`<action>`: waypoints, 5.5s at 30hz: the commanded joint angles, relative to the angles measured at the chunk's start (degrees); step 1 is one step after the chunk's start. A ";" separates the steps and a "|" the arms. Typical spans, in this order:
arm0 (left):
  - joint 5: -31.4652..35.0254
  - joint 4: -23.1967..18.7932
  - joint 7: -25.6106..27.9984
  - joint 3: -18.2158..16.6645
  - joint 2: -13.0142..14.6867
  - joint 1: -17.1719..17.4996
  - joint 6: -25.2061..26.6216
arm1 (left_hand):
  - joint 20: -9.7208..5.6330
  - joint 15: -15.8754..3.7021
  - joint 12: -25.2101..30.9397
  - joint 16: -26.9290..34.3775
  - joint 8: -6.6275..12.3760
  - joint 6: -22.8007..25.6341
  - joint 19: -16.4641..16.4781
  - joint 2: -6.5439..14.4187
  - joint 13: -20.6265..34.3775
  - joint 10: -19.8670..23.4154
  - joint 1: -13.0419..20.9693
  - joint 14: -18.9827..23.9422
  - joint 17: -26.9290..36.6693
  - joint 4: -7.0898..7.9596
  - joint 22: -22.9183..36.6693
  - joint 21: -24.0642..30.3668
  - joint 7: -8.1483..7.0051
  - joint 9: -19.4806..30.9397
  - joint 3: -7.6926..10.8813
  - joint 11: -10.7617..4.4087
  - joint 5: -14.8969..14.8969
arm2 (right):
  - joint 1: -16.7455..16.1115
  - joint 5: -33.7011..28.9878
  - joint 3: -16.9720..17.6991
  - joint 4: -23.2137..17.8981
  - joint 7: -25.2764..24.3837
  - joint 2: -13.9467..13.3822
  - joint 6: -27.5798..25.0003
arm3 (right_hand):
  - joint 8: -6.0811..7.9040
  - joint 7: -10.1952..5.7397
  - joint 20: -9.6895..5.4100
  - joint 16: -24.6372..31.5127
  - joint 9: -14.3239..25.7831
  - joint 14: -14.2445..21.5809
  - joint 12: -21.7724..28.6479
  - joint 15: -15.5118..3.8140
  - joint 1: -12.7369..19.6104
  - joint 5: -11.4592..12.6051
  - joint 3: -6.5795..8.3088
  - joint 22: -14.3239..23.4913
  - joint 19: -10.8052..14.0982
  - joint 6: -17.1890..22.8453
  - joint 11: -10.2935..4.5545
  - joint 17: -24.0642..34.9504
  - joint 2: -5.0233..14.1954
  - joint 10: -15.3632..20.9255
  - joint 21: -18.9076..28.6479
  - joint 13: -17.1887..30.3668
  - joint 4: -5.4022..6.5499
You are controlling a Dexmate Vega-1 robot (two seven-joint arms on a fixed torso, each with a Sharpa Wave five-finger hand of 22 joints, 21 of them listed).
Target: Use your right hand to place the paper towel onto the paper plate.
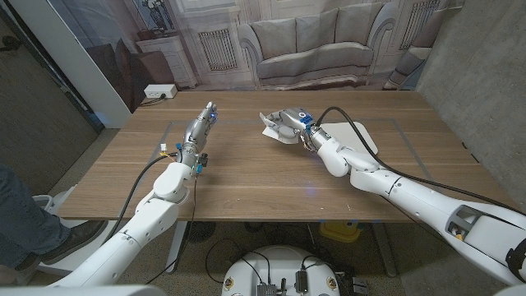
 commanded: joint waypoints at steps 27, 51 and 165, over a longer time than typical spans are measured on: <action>0.46 -2.23 1.19 -0.73 0.89 1.22 1.12 | 0.05 -0.24 0.16 -0.03 0.05 0.47 0.03 0.46 0.16 0.20 0.40 0.53 0.23 -0.12 0.22 0.08 -0.03 0.12 -0.24 -0.14 -0.26 | 0.21 -3.53 3.02 -5.41 2.15 -2.58 1.57 | -0.58 0.18 -6.96 -0.42 0.10 -0.32 -0.54 -6.58 0.40 -0.17 0.02 0.25 -0.60 0.33 -0.24 0.26 0.47 0.63 0.33 0.24 0.60; 0.25 -1.71 0.77 -0.86 0.47 1.35 0.10 | 0.03 -0.24 0.12 -0.03 0.00 0.47 0.05 0.60 0.16 0.18 0.52 0.55 0.23 -0.15 0.22 0.09 0.09 0.13 -0.41 -0.11 -0.29 | -1.30 -3.01 5.25 -7.94 3.89 -3.58 -0.13 | -0.93 0.10 -6.94 -0.60 0.15 -0.18 -0.97 -6.59 0.39 -0.19 -0.16 0.24 -0.66 0.63 0.07 0.33 0.50 1.04 0.64 0.27 0.83; 1.24 -2.26 0.84 0.24 0.88 -0.32 2.32 | 0.10 -0.17 0.19 0.00 0.14 1.40 0.05 0.99 0.17 0.63 0.94 0.80 0.24 -0.25 0.22 0.10 0.36 0.14 -1.22 -0.23 -0.38 | -12.61 3.74 13.89 -14.72 1.30 -10.23 -22.20 | -1.75 -0.40 -6.87 -1.01 0.49 0.17 -2.65 -6.59 0.81 -0.24 -0.52 0.15 -1.49 2.47 -0.60 0.45 0.96 2.66 1.96 0.47 1.49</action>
